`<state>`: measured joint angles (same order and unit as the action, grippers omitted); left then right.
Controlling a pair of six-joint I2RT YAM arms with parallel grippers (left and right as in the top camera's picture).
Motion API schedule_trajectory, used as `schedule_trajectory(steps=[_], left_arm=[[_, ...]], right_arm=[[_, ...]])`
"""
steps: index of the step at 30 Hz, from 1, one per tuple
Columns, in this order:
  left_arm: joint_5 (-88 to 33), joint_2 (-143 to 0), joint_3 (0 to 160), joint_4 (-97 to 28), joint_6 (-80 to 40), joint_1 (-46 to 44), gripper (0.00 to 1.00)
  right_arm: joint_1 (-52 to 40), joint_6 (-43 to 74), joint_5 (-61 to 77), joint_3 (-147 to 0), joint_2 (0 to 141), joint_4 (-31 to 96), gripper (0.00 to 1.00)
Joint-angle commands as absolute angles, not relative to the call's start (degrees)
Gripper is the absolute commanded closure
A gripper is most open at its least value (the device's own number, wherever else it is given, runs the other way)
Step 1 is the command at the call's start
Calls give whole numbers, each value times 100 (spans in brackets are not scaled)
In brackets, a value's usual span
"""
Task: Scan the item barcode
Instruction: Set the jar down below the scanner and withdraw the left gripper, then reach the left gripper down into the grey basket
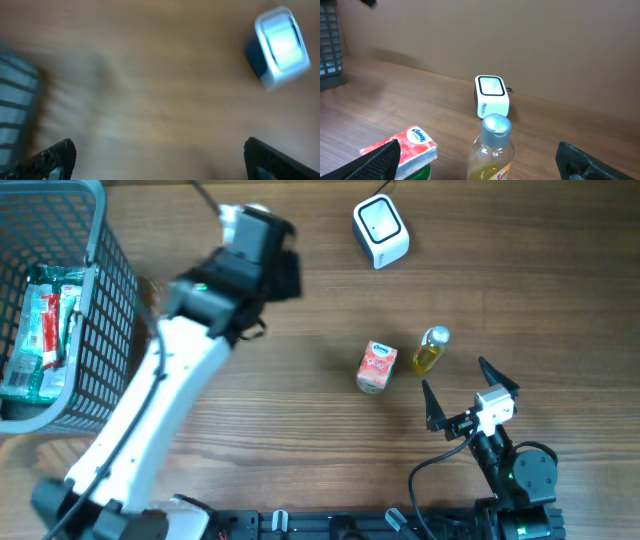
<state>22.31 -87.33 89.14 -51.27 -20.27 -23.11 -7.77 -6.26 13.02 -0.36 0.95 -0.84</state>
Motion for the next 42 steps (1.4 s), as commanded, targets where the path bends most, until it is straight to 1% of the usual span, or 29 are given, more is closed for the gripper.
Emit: schedule_trajectory(steps=[1, 7, 10, 14, 18, 24, 29, 33, 42], left_arm=[[3540, -8311, 9008, -4722, -1970, -1647, 0], [3562, -8088, 9008, -3992, -1946, -593, 0], [3400, -8090, 9008, -3798, -1566, -209, 0], [2858, -8095, 9008, -3785, -683, 322, 0], [2235, -8095, 9008, -3675, -163, 805, 0], [1197, -8095, 9013, -3334, -25, 1629, 0], [681, -8226, 9013, -3365, -23, 2265, 0], [663, -8477, 9011, -3496, -25, 2585, 0], [668, -9220, 9011, -3841, -21, 2971, 0]], right_arm=[[-775, -602, 1315, -30, 108, -97, 0], [-775, -600, 1315, -30, 108, -97, 0], [-775, -600, 1313, -30, 108, -97, 0], [-775, -600, 1315, -30, 108, -97, 0], [-775, -598, 1315, -30, 108, -97, 0], [-775, -598, 1315, -30, 108, -97, 1], [-775, -602, 1315, -30, 108, -97, 0], [-775, -600, 1315, -30, 108, -97, 0], [-775, -600, 1315, -30, 108, -97, 0]])
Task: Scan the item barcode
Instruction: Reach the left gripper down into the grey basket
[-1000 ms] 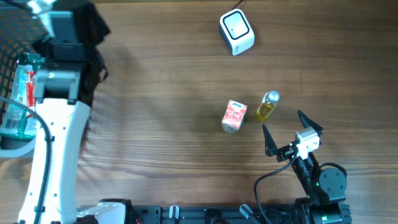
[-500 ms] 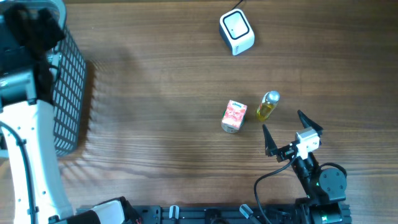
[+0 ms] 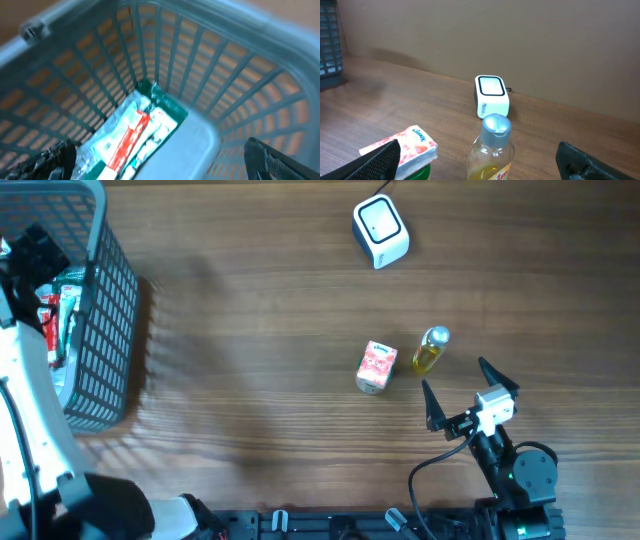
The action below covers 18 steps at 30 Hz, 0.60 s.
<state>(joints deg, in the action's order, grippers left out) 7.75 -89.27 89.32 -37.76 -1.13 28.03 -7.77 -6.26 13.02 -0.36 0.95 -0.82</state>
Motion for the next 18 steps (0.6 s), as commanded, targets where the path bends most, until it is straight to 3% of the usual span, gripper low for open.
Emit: schedule_trajectory(steps=[1, 18], left_arm=[[668, -9312, 9011, -3854, -21, 3009, 0], [454, -10648, 9006, -4010, 285, 3848, 0]], right_arm=[[-775, -600, 1315, -30, 108, -97, 0], [-775, -600, 1315, -30, 108, -97, 0]])
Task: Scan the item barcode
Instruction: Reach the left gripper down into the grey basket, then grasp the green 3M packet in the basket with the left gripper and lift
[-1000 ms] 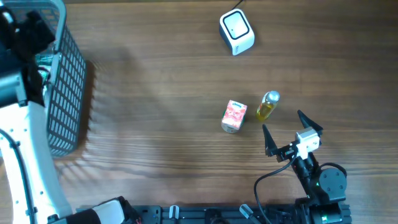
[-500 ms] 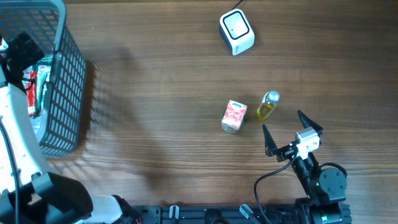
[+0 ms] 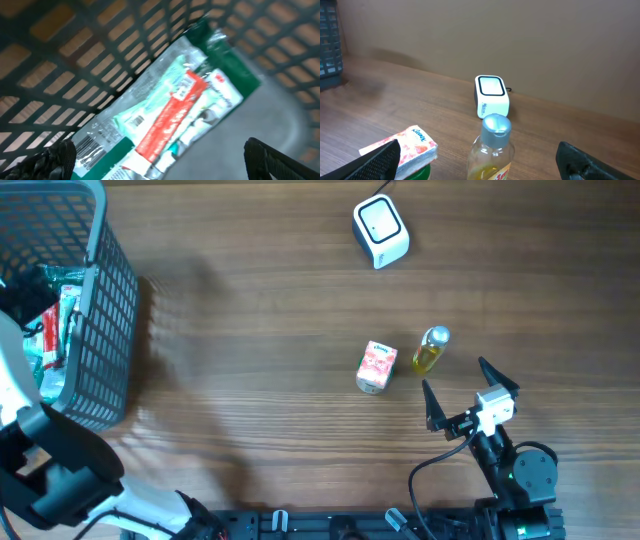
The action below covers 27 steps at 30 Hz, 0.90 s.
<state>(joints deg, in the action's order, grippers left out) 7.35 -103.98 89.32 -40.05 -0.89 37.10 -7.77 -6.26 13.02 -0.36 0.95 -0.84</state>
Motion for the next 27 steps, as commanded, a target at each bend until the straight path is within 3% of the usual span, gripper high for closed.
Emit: schedule_trajectory(steps=[1, 27], left_arm=[[366, -10685, 9006, -4003, 390, 3854, 0], [189, -11618, 9000, -3962, 3887, 3859, 0]], right_arm=[[-775, -600, 1315, -30, 108, -97, 0], [-775, -600, 1315, -30, 108, -99, 0]])
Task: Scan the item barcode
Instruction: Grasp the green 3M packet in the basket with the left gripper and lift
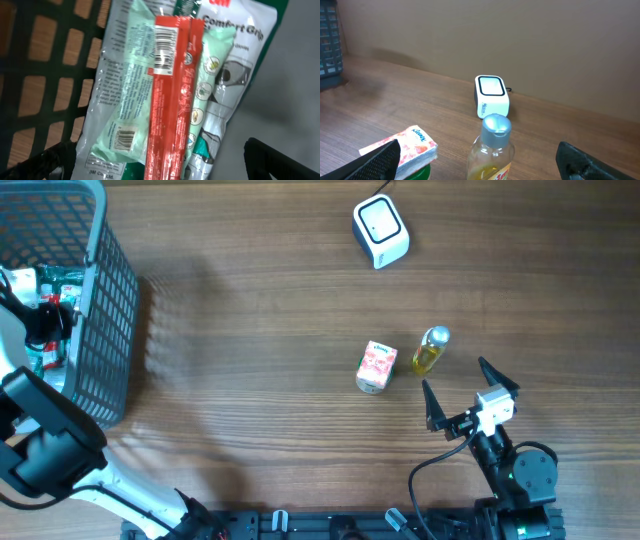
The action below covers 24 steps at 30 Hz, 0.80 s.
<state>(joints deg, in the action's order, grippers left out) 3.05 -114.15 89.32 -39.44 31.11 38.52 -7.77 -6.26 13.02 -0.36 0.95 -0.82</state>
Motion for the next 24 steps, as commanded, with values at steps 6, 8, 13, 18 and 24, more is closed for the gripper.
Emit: schedule_trajectory(steps=[6, 8, 13, 18, 24], left_arm=[[-202, -11867, 9000, -4112, 4331, 3859, 0], [-161, -11911, 9000, -4045, 4355, 3887, 0], [-150, -12060, 9000, -3983, 4425, 3997, 0], [-191, -12195, 9000, -3922, 4418, 4066, 17], [-215, -12193, 9002, -3854, 4416, 4034, 65]], right_arm=[[-775, -600, 1315, -30, 108, -97, 0], [-775, -600, 1315, -30, 108, -97, 0], [-775, -600, 1315, -30, 108, -97, 0], [-775, -600, 1315, -30, 108, -97, 0], [-775, -600, 1315, -30, 108, -97, 0]])
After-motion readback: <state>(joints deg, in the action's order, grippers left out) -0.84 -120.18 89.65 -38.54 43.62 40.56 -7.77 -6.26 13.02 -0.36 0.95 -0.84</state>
